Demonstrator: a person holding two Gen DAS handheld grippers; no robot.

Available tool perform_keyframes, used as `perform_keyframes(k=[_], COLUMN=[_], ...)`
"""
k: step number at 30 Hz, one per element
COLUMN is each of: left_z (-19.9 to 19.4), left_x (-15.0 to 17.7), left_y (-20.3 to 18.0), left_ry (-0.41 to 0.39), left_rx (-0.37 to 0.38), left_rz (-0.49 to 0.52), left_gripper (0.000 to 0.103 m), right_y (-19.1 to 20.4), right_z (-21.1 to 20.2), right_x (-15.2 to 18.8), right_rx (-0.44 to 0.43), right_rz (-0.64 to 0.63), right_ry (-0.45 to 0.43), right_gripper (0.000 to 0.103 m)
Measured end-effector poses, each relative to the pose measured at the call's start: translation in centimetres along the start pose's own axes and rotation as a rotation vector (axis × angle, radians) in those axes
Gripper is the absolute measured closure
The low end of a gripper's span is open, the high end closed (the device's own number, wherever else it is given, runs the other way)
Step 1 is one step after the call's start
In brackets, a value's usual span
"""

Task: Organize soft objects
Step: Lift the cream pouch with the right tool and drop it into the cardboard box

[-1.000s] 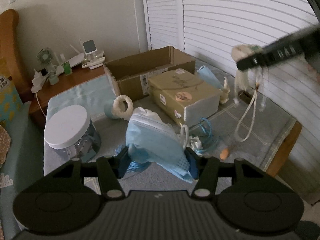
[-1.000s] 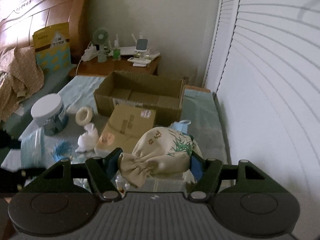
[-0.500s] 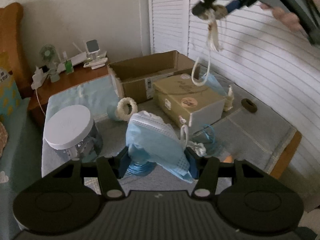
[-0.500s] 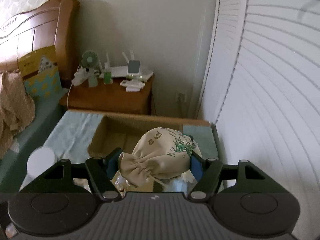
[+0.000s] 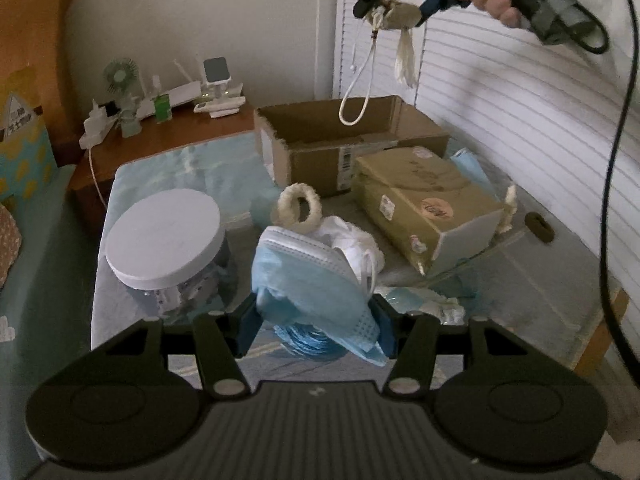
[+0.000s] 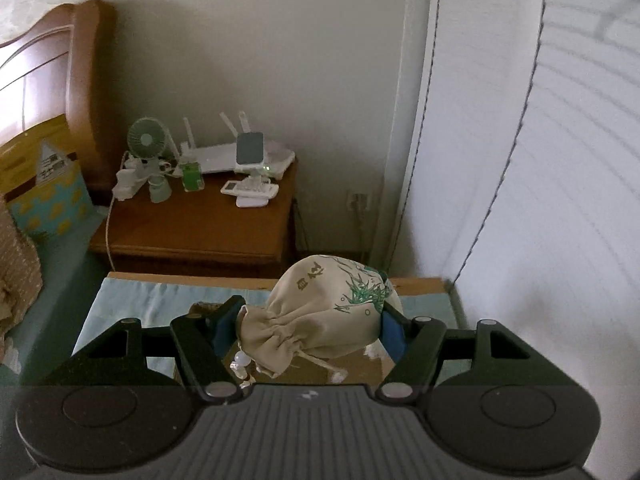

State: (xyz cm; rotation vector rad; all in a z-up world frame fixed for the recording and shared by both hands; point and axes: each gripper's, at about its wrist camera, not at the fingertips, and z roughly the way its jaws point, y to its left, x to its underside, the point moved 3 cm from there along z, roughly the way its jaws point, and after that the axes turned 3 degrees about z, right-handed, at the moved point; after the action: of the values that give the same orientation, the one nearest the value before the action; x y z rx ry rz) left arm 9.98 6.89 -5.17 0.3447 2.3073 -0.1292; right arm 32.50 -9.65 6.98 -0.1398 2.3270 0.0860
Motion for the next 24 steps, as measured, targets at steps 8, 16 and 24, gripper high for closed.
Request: perform_keyframes(k=[8,16,24], left_z=[0.4,0.3,0.5], left_x=[0.4,0.5,0.4], left_y=[0.5,1.1,1.5], left_ry=[0.016,0.021,0.032], left_rx=[0.004,-0.013,-0.033], left_rz=[-0.017,-0.034,-0.032], left_gripper=[0.046,0.046,0.046], right_y=[1.0,3.7,4.4], right_z=[6.1,9.3,8.8], right_x=[2.2,3.9,4.8], right_rx=[0.03,-0.026,-0.106], right_rz=[0.083,0.113,0.064], right_ry=[0.109,0.178,0.188], right_gripper=[0.029,0.029,0.0])
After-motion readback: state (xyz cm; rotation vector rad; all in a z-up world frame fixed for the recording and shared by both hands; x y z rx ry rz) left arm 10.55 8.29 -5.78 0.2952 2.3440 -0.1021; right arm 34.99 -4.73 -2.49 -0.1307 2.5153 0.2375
